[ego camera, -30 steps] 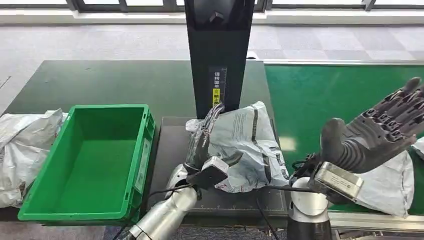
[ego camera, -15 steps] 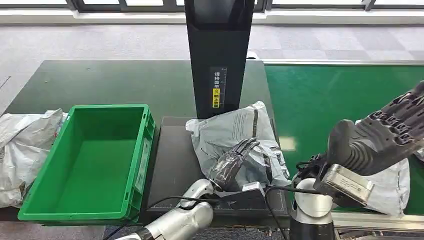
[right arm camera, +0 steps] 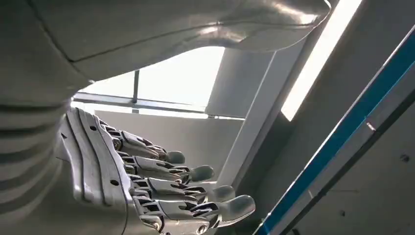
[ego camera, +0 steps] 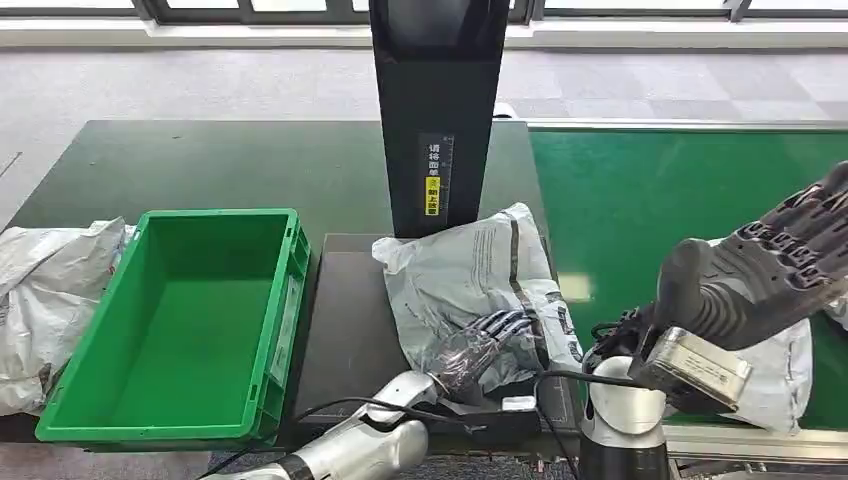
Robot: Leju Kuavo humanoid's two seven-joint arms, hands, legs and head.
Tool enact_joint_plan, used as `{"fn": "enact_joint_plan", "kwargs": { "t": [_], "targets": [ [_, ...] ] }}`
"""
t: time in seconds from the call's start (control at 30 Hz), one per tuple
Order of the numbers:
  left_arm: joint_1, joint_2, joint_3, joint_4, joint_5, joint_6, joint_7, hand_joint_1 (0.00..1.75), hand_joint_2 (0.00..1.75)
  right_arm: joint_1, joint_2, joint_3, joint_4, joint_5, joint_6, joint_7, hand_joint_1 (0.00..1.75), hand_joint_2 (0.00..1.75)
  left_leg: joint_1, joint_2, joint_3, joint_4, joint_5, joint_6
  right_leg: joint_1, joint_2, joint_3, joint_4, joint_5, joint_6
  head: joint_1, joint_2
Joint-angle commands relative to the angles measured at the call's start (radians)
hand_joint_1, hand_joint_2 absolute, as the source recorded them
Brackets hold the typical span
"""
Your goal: Moved the parcel from conveyor to table for the left to box.
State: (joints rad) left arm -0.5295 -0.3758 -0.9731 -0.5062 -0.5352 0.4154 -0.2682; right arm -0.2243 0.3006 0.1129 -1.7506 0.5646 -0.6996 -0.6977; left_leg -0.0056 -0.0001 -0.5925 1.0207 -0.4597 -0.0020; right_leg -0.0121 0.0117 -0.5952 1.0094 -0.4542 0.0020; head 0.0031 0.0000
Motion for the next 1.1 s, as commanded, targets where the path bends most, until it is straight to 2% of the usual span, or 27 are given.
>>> {"fn": "enact_joint_plan", "kwargs": {
  "t": [0.03, 0.33, 0.37, 0.4, 0.43, 0.5, 0.6, 0.87, 1.1],
  "targets": [
    [-0.042, 0.027, -0.079, 0.063, -0.002, -0.010, 0.005, 0.00, 1.75, 0.061, 0.048, -0.037, 0.044, -0.004, 0.001, 0.000, 0.00, 1.75, 0.001, -0.001, 0.003, -0.002, 0.000, -0.001, 0.001, -0.001, 0.003, -0.002, 0.000, -0.001, 0.000, 0.000],
    [-0.042, 0.027, -0.079, 0.063, -0.002, -0.010, 0.005, 0.00, 1.75, 0.061, 0.048, -0.037, 0.044, -0.004, 0.001, 0.000, 0.00, 1.75, 0.002, -0.001, 0.004, -0.004, 0.001, -0.002, 0.002, -0.002, 0.005, -0.004, 0.000, -0.001, 0.000, 0.000],
    [-0.044, 0.027, -0.093, 0.058, -0.010, -0.021, 0.029, 0.82, 1.75, 0.058, 0.048, -0.037, 0.046, -0.006, 0.001, 0.000, 0.00, 1.75, 0.001, -0.001, 0.004, -0.003, 0.000, -0.002, 0.002, -0.002, 0.005, -0.004, 0.000, -0.001, 0.000, 0.000],
    [-0.046, 0.027, -0.103, 0.062, -0.018, -0.029, 0.038, 1.34, 1.75, 0.058, 0.048, -0.036, 0.045, -0.006, 0.001, 0.000, 0.00, 1.75, 0.001, -0.001, 0.004, -0.003, 0.000, -0.002, 0.001, -0.002, 0.005, -0.004, 0.000, -0.001, 0.000, 0.000],
    [-0.047, 0.027, -0.107, 0.064, -0.021, -0.036, 0.043, 1.54, 1.75, 0.058, 0.048, -0.036, 0.045, -0.007, 0.001, 0.000, 0.00, 1.75, 0.002, -0.001, 0.005, -0.004, 0.000, -0.002, 0.002, -0.002, 0.005, -0.005, 0.000, -0.001, 0.000, 0.000],
    [-0.045, 0.027, -0.116, 0.063, -0.027, -0.043, 0.054, 1.66, 1.75, 0.058, 0.048, -0.037, 0.048, -0.005, 0.001, 0.000, 0.00, 1.75, 0.001, -0.001, 0.005, -0.004, 0.001, -0.002, 0.001, -0.002, 0.005, -0.004, 0.000, -0.001, 0.000, 0.000],
    [-0.048, 0.027, -0.118, 0.071, -0.036, -0.028, 0.060, 1.59, 1.75, 0.055, 0.048, -0.037, 0.064, -0.005, 0.001, 0.000, 0.00, 1.75, 0.001, -0.001, 0.005, -0.004, 0.000, -0.002, 0.001, -0.002, 0.005, -0.004, 0.000, -0.001, 0.000, 0.000],
    [-0.049, 0.027, -0.115, 0.075, -0.045, -0.015, 0.065, 1.71, 1.75, 0.051, 0.048, -0.037, 0.073, -0.002, 0.001, 0.000, 0.00, 1.75, 0.001, 0.000, 0.003, -0.003, 0.000, -0.001, 0.001, -0.001, 0.004, -0.003, 0.000, -0.001, 0.000, 0.000],
    [-0.047, 0.027, -0.118, 0.074, -0.058, -0.025, 0.077, 1.75, 1.75, 0.053, 0.048, -0.043, 0.070, -0.006, 0.001, 0.000, 0.00, 1.75, 0.001, -0.001, 0.003, -0.002, 0.000, -0.001, 0.001, -0.001, 0.004, -0.003, 0.000, -0.001, 0.000, 0.000]
  ]
}}
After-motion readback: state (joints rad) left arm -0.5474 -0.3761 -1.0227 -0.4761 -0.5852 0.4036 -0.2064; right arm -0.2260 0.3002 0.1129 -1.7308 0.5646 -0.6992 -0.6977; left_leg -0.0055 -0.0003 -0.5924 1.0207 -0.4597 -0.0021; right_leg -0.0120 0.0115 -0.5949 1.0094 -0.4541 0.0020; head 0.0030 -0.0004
